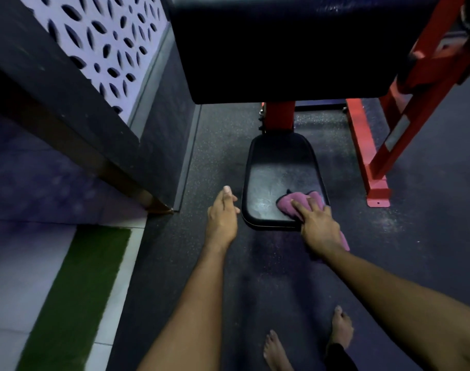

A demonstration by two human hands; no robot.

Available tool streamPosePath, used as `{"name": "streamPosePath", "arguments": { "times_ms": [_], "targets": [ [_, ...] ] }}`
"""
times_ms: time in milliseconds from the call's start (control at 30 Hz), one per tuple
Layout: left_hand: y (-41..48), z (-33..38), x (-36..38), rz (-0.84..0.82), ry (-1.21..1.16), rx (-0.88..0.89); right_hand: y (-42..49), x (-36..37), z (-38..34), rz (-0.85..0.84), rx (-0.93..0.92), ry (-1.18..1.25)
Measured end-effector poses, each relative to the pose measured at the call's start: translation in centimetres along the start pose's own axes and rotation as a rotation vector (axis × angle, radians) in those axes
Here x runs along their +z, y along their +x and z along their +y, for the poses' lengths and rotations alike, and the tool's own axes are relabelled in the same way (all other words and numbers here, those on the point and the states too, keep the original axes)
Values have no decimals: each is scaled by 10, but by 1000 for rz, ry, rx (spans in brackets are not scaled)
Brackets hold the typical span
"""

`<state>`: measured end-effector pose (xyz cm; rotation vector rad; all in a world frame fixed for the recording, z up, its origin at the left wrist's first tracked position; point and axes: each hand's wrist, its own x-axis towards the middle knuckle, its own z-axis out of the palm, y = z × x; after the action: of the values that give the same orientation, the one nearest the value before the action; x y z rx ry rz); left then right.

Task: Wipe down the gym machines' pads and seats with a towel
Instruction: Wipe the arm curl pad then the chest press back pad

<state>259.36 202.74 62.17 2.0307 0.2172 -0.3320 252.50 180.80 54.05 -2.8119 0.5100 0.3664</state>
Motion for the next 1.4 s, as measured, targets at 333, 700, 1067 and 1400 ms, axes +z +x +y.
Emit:
{"name": "streamPosePath", "arguments": {
  "times_ms": [333,700,1067,1400],
  "targets": [
    [-68,77,-20,-468,143,287,-32,-147,-30,-3,262,867],
    [-101,199,-56,-294,217,542,-97,-302,-41,-425,62,1037],
    [-103,265,-107,-332,468,658,-108,-337,-49,-94,-366,790],
    [-89,295,-134,-688,460,535,-120,-371,-16,-47,-412,1080]
  ]
}}
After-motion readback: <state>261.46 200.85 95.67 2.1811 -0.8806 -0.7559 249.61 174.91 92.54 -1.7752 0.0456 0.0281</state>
